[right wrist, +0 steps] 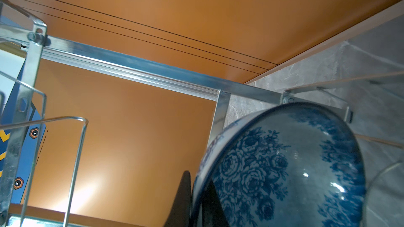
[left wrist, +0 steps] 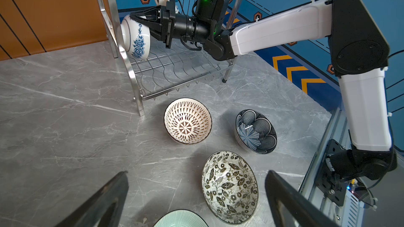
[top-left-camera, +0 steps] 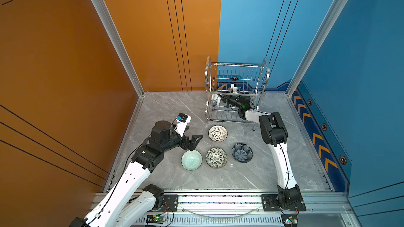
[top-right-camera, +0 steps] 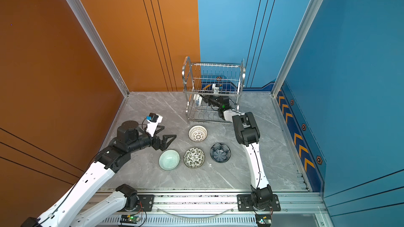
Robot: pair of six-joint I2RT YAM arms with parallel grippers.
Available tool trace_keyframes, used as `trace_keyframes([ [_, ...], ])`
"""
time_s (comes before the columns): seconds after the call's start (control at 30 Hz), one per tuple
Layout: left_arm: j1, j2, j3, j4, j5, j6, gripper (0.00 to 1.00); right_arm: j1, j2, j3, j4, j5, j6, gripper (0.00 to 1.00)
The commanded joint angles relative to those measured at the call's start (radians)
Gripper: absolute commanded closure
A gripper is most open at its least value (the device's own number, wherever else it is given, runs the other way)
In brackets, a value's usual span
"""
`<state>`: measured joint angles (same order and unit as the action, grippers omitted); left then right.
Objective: Load bowls into a dish rack
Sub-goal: Place the bowl in the dish rack.
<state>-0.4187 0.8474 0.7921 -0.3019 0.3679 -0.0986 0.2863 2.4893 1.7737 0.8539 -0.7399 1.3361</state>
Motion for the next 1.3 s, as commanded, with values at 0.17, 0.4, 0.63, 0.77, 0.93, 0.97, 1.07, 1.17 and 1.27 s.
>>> trace_keyframes([
  [0.17, 0.006, 0.004, -0.011, 0.021, 0.028, -0.008, 0.02, 0.005, -0.003, 0.059, -0.111, -0.003, -0.080, 1.00],
  [0.4, 0.006, 0.005, -0.010, 0.020, 0.028, -0.007, 0.02, 0.004, 0.000, 0.073, -0.151, -0.006, -0.103, 1.00],
  [0.63, 0.006, 0.006, -0.008, 0.020, 0.026, -0.007, 0.02, 0.005, -0.003, 0.079, -0.198, -0.011, -0.134, 1.00],
  [0.77, 0.007, 0.002, -0.011, 0.020, 0.012, -0.008, 0.02, 0.007, -0.007, 0.086, -0.244, -0.009, -0.167, 1.00],
  [0.93, 0.008, -0.003, -0.011, 0.020, 0.007, -0.007, 0.02, 0.014, -0.011, 0.107, -0.301, -0.009, -0.203, 1.00],
  [0.97, 0.008, -0.003, -0.011, 0.020, 0.006, -0.007, 0.02, 0.014, -0.011, 0.109, -0.315, -0.009, -0.211, 1.00],
  [1.07, 0.008, -0.005, -0.011, 0.020, 0.006, -0.009, 0.02, 0.021, -0.014, 0.125, -0.375, -0.003, -0.252, 1.00],
  [1.17, 0.008, -0.005, -0.012, 0.020, 0.009, -0.009, 0.02, 0.027, -0.015, 0.135, -0.410, 0.002, -0.276, 1.00],
  [1.27, 0.008, -0.004, -0.014, 0.020, 0.010, -0.010, 0.02, 0.028, -0.012, 0.137, -0.411, 0.004, -0.276, 1.00],
])
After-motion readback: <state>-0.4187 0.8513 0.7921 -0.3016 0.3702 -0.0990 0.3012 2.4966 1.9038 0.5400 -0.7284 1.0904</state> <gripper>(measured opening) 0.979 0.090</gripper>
